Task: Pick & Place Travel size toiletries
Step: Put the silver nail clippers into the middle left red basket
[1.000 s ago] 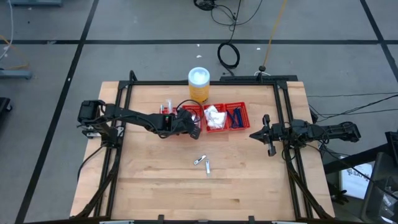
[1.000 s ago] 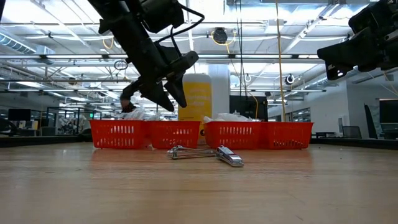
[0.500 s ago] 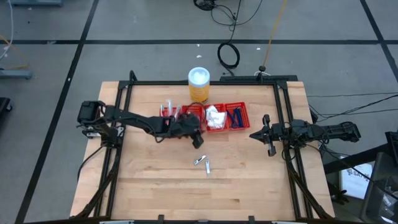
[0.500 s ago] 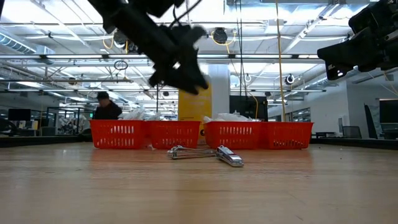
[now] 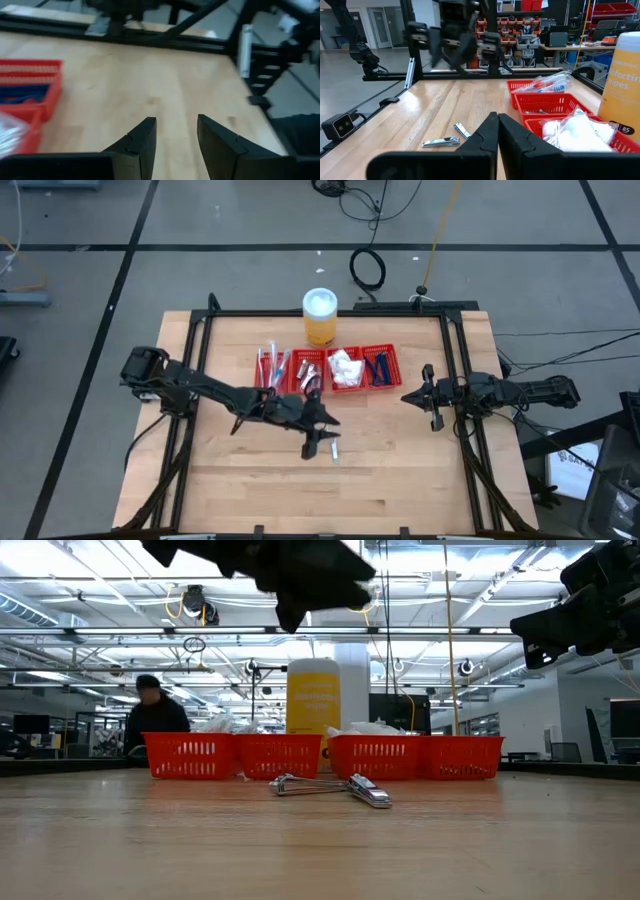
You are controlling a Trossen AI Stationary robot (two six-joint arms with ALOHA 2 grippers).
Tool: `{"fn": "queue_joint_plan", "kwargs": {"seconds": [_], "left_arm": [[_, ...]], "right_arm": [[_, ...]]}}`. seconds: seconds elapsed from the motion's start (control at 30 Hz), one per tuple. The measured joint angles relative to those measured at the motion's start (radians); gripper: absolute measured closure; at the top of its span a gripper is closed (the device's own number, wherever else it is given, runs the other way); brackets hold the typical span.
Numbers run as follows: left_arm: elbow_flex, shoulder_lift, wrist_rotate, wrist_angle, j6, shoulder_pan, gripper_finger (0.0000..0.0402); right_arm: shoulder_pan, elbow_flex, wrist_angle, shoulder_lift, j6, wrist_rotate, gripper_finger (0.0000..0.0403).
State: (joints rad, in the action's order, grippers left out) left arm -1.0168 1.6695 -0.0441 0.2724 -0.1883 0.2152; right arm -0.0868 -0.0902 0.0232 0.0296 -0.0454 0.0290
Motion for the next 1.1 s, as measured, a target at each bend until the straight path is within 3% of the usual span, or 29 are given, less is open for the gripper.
{"fn": "queue_joint_plan", "kwargs": {"seconds": [0.13,0.27,0.37,0.5,0.6,0.7,0.9,1.1], "left_arm": [[0.000,0.000,0.003,0.069,-0.011,0.033,0.0266],[-0.014,0.000,-0.003,0.099,-0.243,0.041,0.0266],[-0.116,0.000,-0.018,-0.084,-0.307,0.046,0.0266],[-0.347,0.056,-0.124,-0.388,-0.205,0.100,0.0260],[-0.508,0.123,-0.204,-0.563,-0.127,0.131,0.0239],[-0.605,0.191,-0.277,-0.744,-0.176,0.133,0.0204],[-0.610,0.307,-0.189,-0.955,-0.383,0.110,0.0139],[-0.608,0.417,-0.181,-1.095,-0.490,0.094,0.0124]], "right_arm": [[0.000,0.000,0.000,0.000,0.000,0.000,0.0403],[0.000,0.000,0.000,0.000,-0.003,0.000,0.0403],[0.000,0.000,0.000,0.000,-0.002,0.000,0.0403],[0.000,0.000,-0.001,0.000,0.003,0.000,0.0403],[0.000,0.000,0.002,0.000,0.004,-0.001,0.0403],[0.000,0.000,0.004,0.003,0.004,-0.004,0.0403],[0.000,0.000,0.003,0.013,0.004,-0.004,0.0403],[0.000,0.000,0.004,0.017,0.004,-0.004,0.0403]]}}
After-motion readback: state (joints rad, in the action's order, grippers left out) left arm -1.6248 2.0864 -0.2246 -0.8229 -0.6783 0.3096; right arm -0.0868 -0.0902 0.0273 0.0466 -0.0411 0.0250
